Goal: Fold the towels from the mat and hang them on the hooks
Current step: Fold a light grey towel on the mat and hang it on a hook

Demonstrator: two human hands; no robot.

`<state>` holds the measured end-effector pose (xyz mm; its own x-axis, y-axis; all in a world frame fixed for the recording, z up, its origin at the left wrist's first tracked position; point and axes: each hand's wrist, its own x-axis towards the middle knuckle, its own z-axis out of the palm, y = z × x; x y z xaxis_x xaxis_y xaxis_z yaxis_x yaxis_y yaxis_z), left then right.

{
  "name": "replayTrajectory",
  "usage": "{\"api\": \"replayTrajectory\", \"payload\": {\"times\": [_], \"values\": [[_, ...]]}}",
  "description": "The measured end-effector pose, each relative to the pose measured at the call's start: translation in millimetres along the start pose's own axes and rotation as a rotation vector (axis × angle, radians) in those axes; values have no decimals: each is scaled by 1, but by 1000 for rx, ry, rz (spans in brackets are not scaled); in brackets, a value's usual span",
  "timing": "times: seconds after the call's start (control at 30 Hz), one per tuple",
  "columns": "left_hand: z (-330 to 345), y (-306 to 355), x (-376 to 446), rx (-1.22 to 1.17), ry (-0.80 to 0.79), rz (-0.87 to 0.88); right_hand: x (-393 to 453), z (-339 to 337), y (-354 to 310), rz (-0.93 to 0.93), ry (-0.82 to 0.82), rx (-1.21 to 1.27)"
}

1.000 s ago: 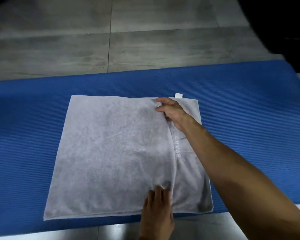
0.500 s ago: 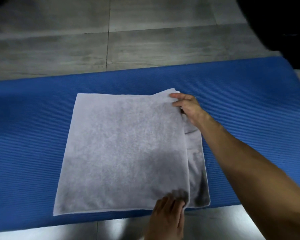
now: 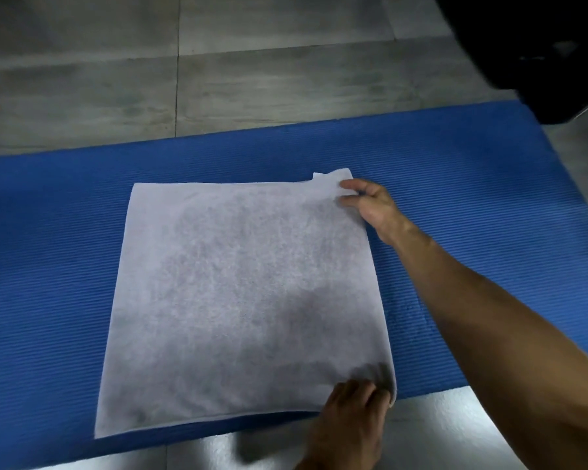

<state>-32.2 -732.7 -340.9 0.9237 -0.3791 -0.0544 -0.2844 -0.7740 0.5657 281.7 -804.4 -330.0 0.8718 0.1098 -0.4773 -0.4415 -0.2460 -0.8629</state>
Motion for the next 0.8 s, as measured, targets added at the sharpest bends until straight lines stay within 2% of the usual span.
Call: {"api": "replayTrajectory", "payload": {"times": [0.13,0.23,0.3,0.37,0.43,0.53,0.6,0.7,0.8], "values": [[3,2,-1,-7,-32,19,5,1,9,-8,59,-80],[0,-16,-10,-92,71,-25,-5,19,15,-208,246,-445],[-11,-44,-20,-107,180,-87,-31,41,28,-385,306,-710],[-25,-84,-37,-38,278,-213,-72,63,49,-554,263,-748],[-44,-124,-64,22,337,-344,-114,78,82,-630,185,-824],[-74,-164,-108,95,344,-505,-164,79,133,-580,108,-1056],[-86,-178,-130,104,359,-598,-193,68,152,-510,120,-1114],[-97,-191,-156,155,366,-763,-222,52,160,-296,253,-983],[-102,-199,-167,129,389,-945,-233,40,158,-122,388,-714]]}}
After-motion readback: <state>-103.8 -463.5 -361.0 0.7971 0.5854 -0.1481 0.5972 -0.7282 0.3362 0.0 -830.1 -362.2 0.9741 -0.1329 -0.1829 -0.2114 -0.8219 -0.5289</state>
